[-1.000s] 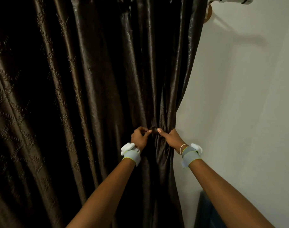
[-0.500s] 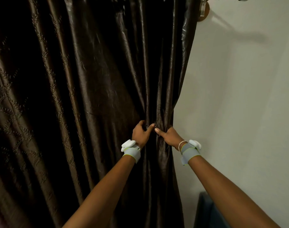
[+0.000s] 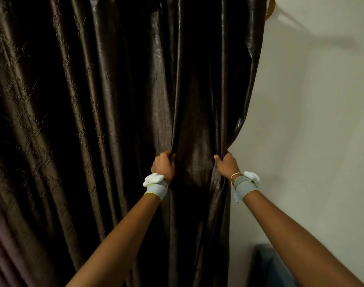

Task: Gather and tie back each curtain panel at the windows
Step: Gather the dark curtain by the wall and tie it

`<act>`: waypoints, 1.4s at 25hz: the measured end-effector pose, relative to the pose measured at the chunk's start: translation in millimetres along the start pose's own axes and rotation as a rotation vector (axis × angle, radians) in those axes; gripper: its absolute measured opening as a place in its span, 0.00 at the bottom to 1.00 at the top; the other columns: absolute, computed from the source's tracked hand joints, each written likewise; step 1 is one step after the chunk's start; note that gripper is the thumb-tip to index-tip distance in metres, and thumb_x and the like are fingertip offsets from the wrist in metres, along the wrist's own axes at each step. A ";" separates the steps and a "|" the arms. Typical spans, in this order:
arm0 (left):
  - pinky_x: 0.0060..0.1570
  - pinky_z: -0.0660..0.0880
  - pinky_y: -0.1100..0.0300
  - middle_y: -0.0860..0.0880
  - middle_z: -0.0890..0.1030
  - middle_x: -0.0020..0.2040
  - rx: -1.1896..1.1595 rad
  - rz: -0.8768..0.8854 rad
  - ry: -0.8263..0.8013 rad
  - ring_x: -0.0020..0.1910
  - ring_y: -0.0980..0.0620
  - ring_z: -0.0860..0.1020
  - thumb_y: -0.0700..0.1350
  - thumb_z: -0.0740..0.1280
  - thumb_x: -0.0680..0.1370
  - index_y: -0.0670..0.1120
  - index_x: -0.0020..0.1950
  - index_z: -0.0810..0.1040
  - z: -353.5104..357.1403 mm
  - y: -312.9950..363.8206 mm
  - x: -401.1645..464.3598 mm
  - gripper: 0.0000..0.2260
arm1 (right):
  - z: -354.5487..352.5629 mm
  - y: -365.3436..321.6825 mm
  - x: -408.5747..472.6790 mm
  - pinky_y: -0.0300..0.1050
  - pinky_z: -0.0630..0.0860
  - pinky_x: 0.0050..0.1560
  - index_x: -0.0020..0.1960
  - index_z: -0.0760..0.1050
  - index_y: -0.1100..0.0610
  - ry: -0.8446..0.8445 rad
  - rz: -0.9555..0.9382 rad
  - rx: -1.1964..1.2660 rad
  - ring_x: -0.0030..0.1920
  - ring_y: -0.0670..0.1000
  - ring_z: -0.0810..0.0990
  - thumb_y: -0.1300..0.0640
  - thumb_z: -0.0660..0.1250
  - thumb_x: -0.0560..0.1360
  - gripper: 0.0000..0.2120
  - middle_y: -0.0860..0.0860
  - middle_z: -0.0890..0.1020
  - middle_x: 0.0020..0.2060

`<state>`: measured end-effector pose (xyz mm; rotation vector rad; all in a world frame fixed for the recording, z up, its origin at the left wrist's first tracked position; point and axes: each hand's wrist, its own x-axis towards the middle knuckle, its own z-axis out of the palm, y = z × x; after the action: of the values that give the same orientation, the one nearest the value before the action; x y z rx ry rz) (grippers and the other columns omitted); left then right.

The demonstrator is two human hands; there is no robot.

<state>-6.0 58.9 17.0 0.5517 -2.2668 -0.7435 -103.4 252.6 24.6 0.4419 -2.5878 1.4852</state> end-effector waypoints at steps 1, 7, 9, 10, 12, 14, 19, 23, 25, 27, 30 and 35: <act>0.47 0.75 0.49 0.39 0.81 0.53 0.007 0.003 -0.013 0.53 0.34 0.78 0.51 0.60 0.80 0.49 0.58 0.78 1.3 2.6 -1.7 0.12 | 1.7 -1.1 -1.1 0.50 0.71 0.60 0.64 0.70 0.69 -0.009 -0.006 -0.002 0.62 0.66 0.75 0.54 0.61 0.80 0.20 0.66 0.77 0.60; 0.54 0.74 0.50 0.38 0.80 0.57 -0.032 0.063 -0.219 0.58 0.35 0.76 0.48 0.63 0.79 0.44 0.61 0.77 20.5 17.1 -14.3 0.14 | 12.7 -12.1 -11.9 0.44 0.72 0.50 0.59 0.73 0.68 -0.204 -0.096 -0.085 0.55 0.61 0.79 0.53 0.69 0.76 0.20 0.62 0.80 0.49; 0.53 0.74 0.51 0.37 0.80 0.54 -0.056 0.071 -0.257 0.57 0.36 0.77 0.48 0.63 0.78 0.41 0.58 0.77 24.5 25.4 -15.0 0.13 | 16.0 -15.3 -17.1 0.42 0.73 0.52 0.66 0.71 0.63 -0.344 -0.155 -0.098 0.57 0.56 0.79 0.55 0.74 0.71 0.26 0.58 0.80 0.53; 0.52 0.74 0.51 0.36 0.80 0.54 -0.044 0.084 -0.275 0.56 0.35 0.77 0.47 0.63 0.77 0.41 0.57 0.77 25.0 30.6 -16.1 0.13 | 18.1 -15.8 -19.2 0.44 0.74 0.56 0.68 0.69 0.61 -0.405 -0.177 -0.091 0.59 0.55 0.78 0.56 0.76 0.69 0.31 0.57 0.80 0.57; 0.52 0.74 0.50 0.35 0.79 0.54 0.004 0.121 -0.317 0.56 0.34 0.76 0.48 0.61 0.74 0.41 0.57 0.76 26.4 35.2 -16.0 0.16 | 23.7 -17.9 -22.7 0.46 0.74 0.61 0.70 0.67 0.59 -0.415 -0.206 -0.070 0.60 0.56 0.78 0.59 0.76 0.68 0.34 0.58 0.79 0.60; 0.52 0.75 0.50 0.37 0.80 0.53 0.008 0.167 -0.353 0.55 0.37 0.78 0.51 0.59 0.71 0.42 0.56 0.76 22.8 36.4 -16.6 0.19 | 28.5 -17.7 -23.1 0.45 0.73 0.61 0.71 0.67 0.59 -0.307 -0.225 -0.032 0.62 0.59 0.77 0.62 0.73 0.69 0.32 0.60 0.78 0.62; 0.55 0.76 0.51 0.45 0.82 0.54 -0.043 0.010 -0.243 0.57 0.43 0.79 0.47 0.66 0.74 0.45 0.57 0.76 12.9 21.3 -24.1 0.14 | 28.1 -6.4 -19.5 0.46 0.71 0.63 0.69 0.71 0.59 -0.215 -0.142 0.048 0.64 0.60 0.76 0.57 0.72 0.73 0.26 0.58 0.78 0.64; 0.67 0.64 0.45 0.37 0.67 0.70 -0.067 -0.396 -0.002 0.68 0.35 0.66 0.60 0.70 0.72 0.38 0.73 0.60 7.1 17.4 -26.6 0.39 | 24.4 -2.1 -19.1 0.47 0.71 0.65 0.67 0.72 0.63 -0.338 -0.063 0.182 0.63 0.59 0.76 0.55 0.70 0.75 0.23 0.59 0.78 0.63; 0.70 0.64 0.46 0.38 0.66 0.72 -0.298 -0.476 0.011 0.70 0.36 0.66 0.64 0.72 0.68 0.39 0.75 0.56 7.6 12.5 -16.8 0.47 | 22.7 0.1 -18.6 0.48 0.71 0.65 0.68 0.71 0.63 -0.368 -0.014 0.212 0.62 0.58 0.77 0.55 0.71 0.75 0.25 0.58 0.78 0.63; 0.66 0.70 0.48 0.41 0.75 0.66 -0.473 -0.438 -0.075 0.66 0.40 0.74 0.68 0.72 0.63 0.40 0.70 0.67 9.0 7.2 -7.9 0.46 | 17.3 0.4 -19.6 0.50 0.71 0.66 0.68 0.70 0.63 -0.423 0.011 0.222 0.61 0.58 0.77 0.54 0.71 0.75 0.26 0.56 0.78 0.62; 0.52 0.75 0.54 0.40 0.83 0.51 -0.369 -0.299 -0.089 0.54 0.41 0.81 0.58 0.72 0.70 0.39 0.53 0.81 11.4 12.2 -8.1 0.24 | 10.2 5.0 -18.5 0.51 0.71 0.67 0.68 0.71 0.62 -0.452 0.002 0.213 0.61 0.58 0.77 0.54 0.69 0.76 0.24 0.56 0.78 0.63; 0.54 0.72 0.48 0.38 0.77 0.59 0.139 -0.086 -0.127 0.59 0.34 0.75 0.50 0.62 0.80 0.44 0.63 0.74 8.6 27.1 -26.2 0.16 | 9.5 14.5 -8.6 0.49 0.70 0.66 0.68 0.71 0.62 -0.227 -0.107 -0.104 0.64 0.63 0.73 0.51 0.65 0.78 0.23 0.61 0.73 0.66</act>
<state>1.0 97.0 16.9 0.6879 -2.4393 -0.6830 -99.4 253.0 5.7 0.7636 -2.7453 1.3290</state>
